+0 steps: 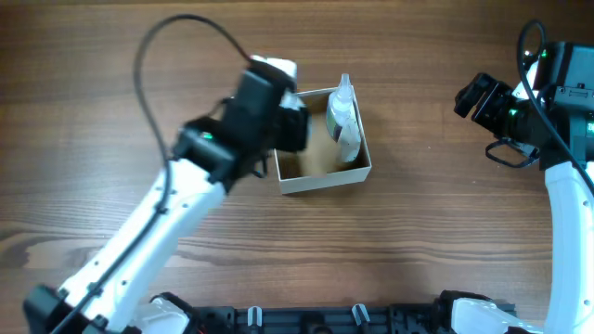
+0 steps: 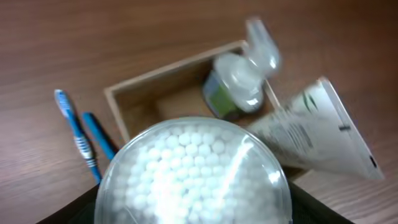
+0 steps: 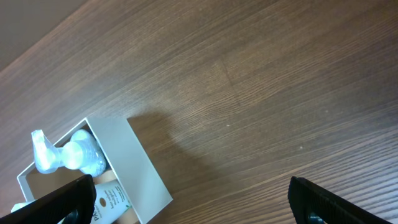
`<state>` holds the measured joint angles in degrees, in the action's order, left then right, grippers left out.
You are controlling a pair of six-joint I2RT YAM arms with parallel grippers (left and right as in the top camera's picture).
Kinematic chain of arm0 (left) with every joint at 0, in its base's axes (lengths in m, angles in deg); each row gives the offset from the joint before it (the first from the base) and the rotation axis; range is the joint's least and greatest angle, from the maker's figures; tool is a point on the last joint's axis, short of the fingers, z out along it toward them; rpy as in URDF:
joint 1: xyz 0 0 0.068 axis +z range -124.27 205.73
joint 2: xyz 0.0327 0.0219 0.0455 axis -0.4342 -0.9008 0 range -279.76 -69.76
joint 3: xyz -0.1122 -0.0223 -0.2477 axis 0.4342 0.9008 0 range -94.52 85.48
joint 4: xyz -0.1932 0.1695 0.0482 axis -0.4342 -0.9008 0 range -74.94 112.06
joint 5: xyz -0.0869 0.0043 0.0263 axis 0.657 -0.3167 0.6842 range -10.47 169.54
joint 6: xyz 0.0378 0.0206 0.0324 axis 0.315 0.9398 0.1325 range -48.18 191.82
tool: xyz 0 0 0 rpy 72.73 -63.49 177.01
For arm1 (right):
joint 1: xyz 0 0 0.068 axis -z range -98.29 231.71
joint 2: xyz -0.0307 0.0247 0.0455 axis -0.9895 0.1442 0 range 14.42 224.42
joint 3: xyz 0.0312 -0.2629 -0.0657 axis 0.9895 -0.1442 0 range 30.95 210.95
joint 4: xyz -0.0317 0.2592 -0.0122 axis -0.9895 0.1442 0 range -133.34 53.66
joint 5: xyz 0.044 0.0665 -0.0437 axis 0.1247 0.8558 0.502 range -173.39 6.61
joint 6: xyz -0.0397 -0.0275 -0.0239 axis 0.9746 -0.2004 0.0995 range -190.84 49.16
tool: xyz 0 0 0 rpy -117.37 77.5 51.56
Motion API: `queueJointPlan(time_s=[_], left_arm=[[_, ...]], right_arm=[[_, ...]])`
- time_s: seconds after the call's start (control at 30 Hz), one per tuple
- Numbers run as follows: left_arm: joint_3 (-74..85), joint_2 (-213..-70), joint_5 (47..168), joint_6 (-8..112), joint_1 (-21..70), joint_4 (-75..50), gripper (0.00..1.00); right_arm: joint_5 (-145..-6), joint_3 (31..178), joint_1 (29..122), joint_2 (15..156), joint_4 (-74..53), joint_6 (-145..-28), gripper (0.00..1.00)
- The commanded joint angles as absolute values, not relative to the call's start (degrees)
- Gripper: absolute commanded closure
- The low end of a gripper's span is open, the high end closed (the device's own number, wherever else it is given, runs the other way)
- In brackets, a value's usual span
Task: Pack container
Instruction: 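Lift the white cotton-pad tub with the left gripper and drop it in the box, then grasp the blue toothbrush with the left gripper and place it in the box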
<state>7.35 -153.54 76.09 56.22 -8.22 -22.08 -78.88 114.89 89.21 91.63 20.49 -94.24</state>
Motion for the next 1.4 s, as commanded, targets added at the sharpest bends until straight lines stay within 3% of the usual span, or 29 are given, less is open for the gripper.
queueJointPlan(time_s=[0.0,0.1,0.2,0.33,0.43,0.53,0.63,0.73,0.83,1.0,1.23,1.37], left_arm=[[6.76,-161.76,71.09,55.91,-12.07,-18.89,0.27],[6.76,-170.7,71.07,55.91,-12.66,-16.51,0.26],[6.76,-175.51,71.09,55.96,-12.61,-11.37,0.12],[5.1,-173.02,71.04,55.96,-12.61,-11.04,0.02],[4.66,-167.01,69.27,55.98,-11.72,-15.04,0.02],[4.66,-159.45,64.9,55.96,-7.35,-21.86,0.01],[4.94,-157.87,66.96,54.49,3.17,-27.13,0.01],[6.26,-163.62,75.26,51.43,9.94,-29.12,0.18],[7.09,-173.02,75.52,48.83,12.98,-28.66,0.3],[7.09,-184.47,75.79,49.1,13.11,-24.13,0.31],[7.28,-187.09,76.53,49.05,13.11,-19.48,0.31],[7.28,-187.09,76.51,49.05,13.11,-19.5,0.49]], right_arm=[[-78.4,115.35,89.35,91.85,20.32,-94.98,0.0],[-78.4,115.35,89.35,91.85,20.32,-94.98,0.0],[-78.4,115.35,89.35,91.85,20.34,-94.98,0.0],[-78.42,115.35,89.35,91.85,20.32,-94.98,0.0],[-78.4,115.35,89.35,91.85,20.32,-95.0,0.0],[-78.4,115.35,89.35,91.85,20.32,-94.98,0.0],[-78.42,115.35,89.35,91.85,20.32,-95.0,0.0],[-78.4,115.35,89.35,91.85,20.32,-95.0,0.0],[-78.42,115.35,89.35,91.85,20.34,-94.98,0.0],[-78.4,115.35,89.35,91.85,20.32,-95.0,0.0],[-78.4,115.35,89.35,91.85,20.34,-94.98,0.0],[-78.4,115.35,89.35,91.85,20.34,-95.0,0.0]])
